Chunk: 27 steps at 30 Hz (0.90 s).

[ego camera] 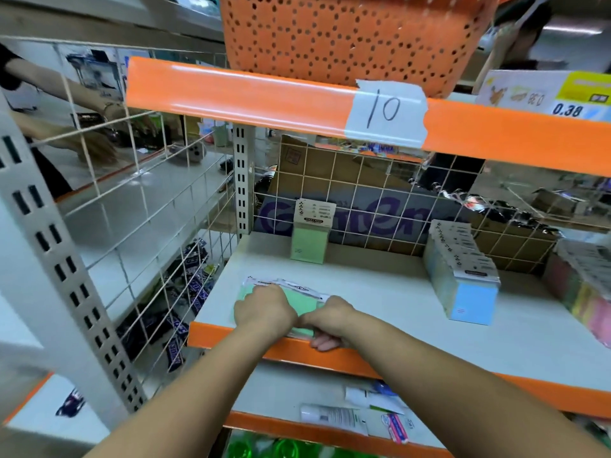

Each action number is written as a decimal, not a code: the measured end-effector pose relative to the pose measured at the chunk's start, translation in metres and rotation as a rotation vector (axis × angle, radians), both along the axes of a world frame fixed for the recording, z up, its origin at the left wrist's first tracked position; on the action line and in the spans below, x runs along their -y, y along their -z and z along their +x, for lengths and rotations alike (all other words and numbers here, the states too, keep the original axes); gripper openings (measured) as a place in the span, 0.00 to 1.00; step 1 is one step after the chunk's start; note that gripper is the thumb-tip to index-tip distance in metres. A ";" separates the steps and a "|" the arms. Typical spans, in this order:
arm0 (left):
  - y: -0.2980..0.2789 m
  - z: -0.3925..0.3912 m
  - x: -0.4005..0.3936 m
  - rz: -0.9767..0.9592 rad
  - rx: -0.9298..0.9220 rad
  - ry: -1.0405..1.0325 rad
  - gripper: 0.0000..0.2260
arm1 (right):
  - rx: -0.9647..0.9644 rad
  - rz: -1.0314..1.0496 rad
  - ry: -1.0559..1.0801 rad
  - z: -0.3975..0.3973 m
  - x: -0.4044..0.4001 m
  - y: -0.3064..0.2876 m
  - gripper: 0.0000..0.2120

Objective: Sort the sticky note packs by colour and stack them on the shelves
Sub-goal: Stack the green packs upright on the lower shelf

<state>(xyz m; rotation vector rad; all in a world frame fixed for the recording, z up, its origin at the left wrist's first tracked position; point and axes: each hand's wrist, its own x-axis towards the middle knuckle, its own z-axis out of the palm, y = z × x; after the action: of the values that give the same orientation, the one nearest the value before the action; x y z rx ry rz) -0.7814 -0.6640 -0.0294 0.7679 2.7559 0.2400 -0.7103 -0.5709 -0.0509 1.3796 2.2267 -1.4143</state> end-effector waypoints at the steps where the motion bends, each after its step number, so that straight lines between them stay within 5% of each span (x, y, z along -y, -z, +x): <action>1: 0.000 0.000 0.000 -0.007 -0.004 -0.003 0.19 | -0.010 -0.010 0.017 0.000 -0.001 0.000 0.18; 11: -0.002 -0.016 -0.018 0.166 0.096 -0.066 0.15 | -0.126 0.053 0.150 -0.015 -0.024 -0.001 0.16; 17: 0.008 -0.033 -0.037 0.308 0.083 -0.042 0.12 | -0.134 0.258 0.173 -0.037 -0.041 0.002 0.22; 27: 0.029 -0.065 -0.077 0.385 0.206 -0.022 0.13 | -0.139 0.505 0.127 -0.063 -0.071 0.013 0.15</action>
<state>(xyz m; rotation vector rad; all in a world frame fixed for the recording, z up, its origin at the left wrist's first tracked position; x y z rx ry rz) -0.8461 -0.5868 -0.0586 0.7512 2.5516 0.8233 -0.7735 -0.4996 -0.0642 1.6312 2.7652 -1.0442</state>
